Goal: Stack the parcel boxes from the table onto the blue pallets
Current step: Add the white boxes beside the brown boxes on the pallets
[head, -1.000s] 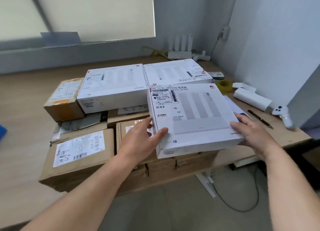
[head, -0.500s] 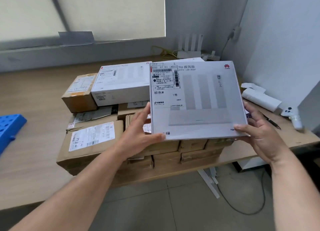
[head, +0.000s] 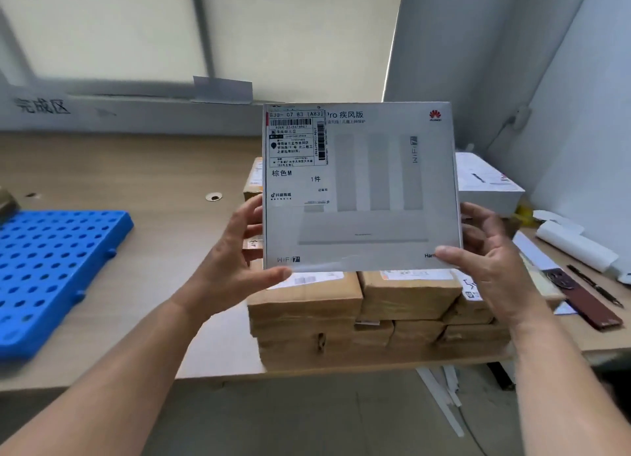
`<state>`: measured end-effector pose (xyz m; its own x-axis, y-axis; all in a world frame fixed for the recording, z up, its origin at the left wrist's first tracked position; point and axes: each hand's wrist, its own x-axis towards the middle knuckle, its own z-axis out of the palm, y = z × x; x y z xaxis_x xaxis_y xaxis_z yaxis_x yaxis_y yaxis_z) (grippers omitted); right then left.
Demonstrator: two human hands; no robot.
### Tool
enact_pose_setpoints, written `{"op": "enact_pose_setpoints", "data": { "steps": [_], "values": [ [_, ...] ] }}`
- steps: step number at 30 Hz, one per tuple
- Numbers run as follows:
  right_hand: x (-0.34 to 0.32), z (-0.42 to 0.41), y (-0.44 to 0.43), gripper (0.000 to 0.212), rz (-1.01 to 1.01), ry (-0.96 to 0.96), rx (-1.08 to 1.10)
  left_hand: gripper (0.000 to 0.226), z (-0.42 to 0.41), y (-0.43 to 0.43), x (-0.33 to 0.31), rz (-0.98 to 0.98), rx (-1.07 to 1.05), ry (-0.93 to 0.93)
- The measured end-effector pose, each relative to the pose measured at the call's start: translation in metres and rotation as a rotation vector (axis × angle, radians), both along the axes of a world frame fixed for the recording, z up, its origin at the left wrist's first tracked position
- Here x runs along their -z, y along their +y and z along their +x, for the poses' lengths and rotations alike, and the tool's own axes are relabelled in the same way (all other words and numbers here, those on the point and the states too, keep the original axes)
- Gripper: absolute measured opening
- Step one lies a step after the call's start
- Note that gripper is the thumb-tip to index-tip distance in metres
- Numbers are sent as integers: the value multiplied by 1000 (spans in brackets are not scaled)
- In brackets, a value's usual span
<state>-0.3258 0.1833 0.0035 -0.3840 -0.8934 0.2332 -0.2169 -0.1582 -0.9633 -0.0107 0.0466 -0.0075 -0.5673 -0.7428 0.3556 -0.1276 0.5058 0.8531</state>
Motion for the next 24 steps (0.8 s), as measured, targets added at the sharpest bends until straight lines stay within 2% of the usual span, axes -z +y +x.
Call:
{"op": "enact_pose_setpoints", "data": {
  "steps": [3,9,14,16,21,24],
  "values": [
    [-4,50,-30,65,1,16,-87,98,59,-11,3,38,-60,13],
    [1,161,-91,61,30,-2,-239,103,184,-27,14,41,-230,-29],
    [17,248,-136,79,95,-31,-348,100,279,-31,24,55,-361,-82],
    [22,279,-150,93,129,-37,-377,101,312,-34,29,63,-413,-127],
    [32,334,-180,81,154,-36,-433,105,367,-42,40,86,-508,-207],
    [40,353,-204,85,157,-46,-452,107,385,-56,48,106,-541,-241]
  ]
}}
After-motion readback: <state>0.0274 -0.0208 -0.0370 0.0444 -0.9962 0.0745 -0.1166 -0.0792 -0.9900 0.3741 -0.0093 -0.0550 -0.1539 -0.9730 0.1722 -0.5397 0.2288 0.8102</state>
